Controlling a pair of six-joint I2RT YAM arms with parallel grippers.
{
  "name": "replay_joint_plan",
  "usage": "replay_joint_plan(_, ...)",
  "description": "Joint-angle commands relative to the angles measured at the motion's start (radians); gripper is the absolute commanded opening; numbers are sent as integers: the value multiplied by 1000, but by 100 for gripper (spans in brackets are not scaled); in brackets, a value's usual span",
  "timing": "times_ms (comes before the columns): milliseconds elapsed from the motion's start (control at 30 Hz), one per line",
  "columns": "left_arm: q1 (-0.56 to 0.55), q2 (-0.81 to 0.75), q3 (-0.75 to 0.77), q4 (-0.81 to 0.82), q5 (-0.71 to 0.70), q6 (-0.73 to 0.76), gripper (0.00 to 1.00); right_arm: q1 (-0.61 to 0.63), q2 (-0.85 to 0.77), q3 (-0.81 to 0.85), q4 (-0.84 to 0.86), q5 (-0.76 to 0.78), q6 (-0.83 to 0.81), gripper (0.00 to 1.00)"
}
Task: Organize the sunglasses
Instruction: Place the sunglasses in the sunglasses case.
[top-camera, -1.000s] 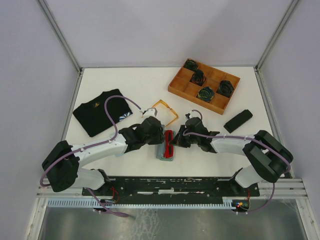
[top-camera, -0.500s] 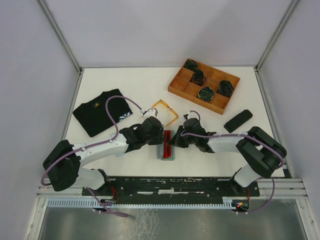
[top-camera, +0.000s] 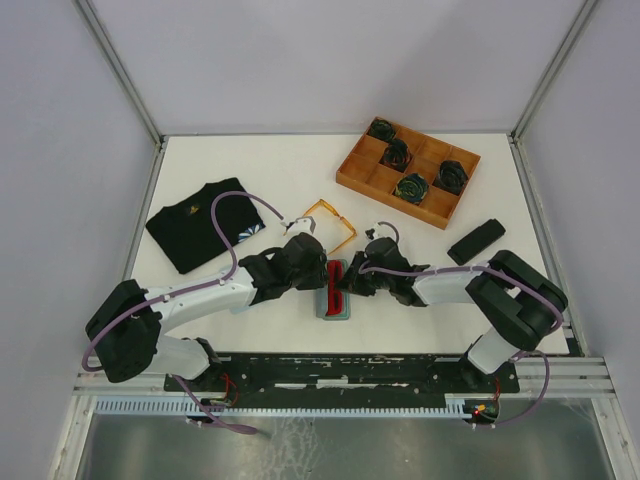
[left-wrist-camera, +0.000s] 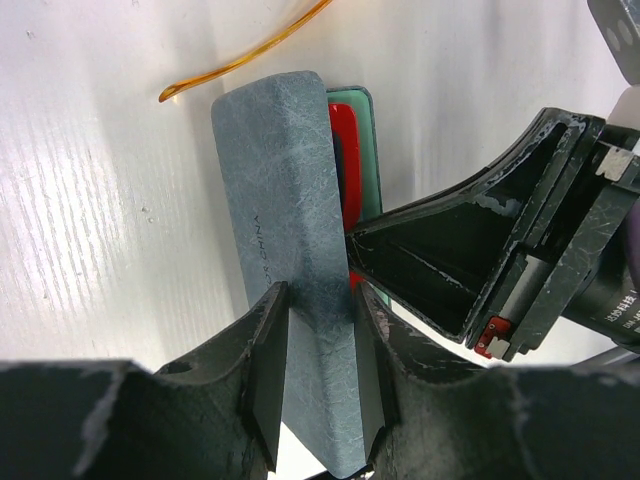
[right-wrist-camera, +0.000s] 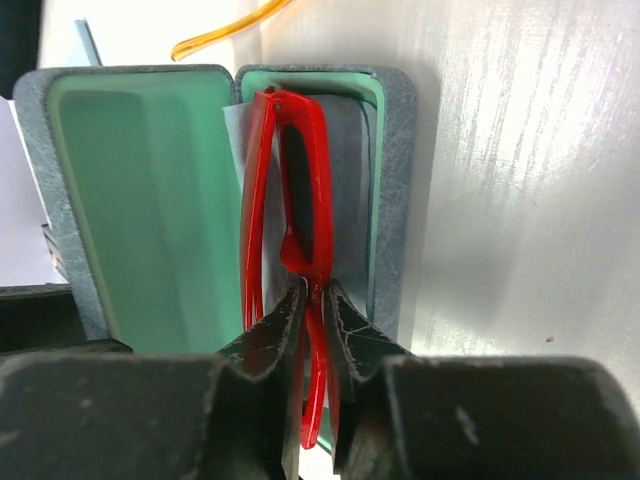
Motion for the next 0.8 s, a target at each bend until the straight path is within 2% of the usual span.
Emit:
replay_joint_plan(0, 2, 6, 19, 40, 12, 49, 38, 18, -24, 7, -14, 36, -38, 22)
replay_joint_plan(400, 2, -1, 21, 30, 5, 53, 38, 18, -128, 50, -189, 90, -106, 37)
replay_joint_plan(767, 2, -22, 44, 28, 11, 85, 39, 18, -276, 58, -418, 219, -202, 40)
